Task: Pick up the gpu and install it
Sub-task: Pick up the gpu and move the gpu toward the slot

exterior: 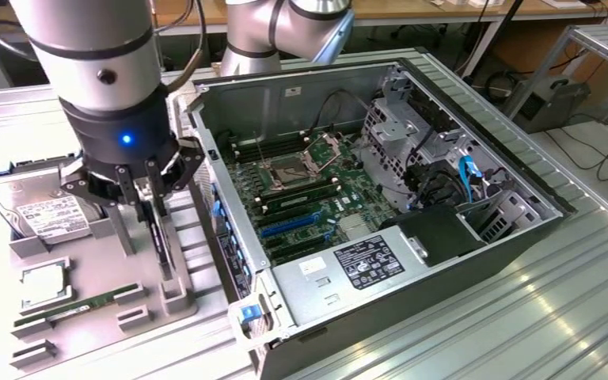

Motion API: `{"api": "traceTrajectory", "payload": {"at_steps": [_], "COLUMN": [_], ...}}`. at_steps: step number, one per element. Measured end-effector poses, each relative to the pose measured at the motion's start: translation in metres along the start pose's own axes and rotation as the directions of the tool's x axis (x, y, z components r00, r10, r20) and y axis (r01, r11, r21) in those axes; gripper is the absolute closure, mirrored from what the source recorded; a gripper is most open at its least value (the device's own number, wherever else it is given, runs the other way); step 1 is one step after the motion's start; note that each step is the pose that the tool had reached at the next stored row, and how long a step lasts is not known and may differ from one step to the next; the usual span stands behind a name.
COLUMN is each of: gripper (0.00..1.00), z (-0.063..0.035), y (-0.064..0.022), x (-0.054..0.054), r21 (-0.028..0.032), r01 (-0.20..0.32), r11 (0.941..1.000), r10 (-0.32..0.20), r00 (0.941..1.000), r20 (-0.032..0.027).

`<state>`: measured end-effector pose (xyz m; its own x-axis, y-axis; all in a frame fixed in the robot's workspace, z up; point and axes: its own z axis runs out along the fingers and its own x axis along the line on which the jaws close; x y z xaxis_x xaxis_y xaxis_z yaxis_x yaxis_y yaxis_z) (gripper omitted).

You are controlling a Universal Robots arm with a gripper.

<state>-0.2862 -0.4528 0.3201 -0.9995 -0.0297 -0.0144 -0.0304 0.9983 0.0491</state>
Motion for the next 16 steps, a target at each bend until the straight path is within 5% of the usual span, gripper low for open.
{"api": "traceTrajectory", "payload": {"at_steps": [10, 16], "gripper": [0.74, 0.74], "z": [-0.0540, -0.0902], "y": [-0.0073, -0.0144], "x": [-0.013, -0.035], "r21": [-0.0015, -0.0052], "r01": [-0.001, -0.002], "r11": [1.0000, 1.0000], "r10": [0.001, 0.002], "r00": [0.9997, 0.9992], "r20": [-0.0244, -0.0388]}}
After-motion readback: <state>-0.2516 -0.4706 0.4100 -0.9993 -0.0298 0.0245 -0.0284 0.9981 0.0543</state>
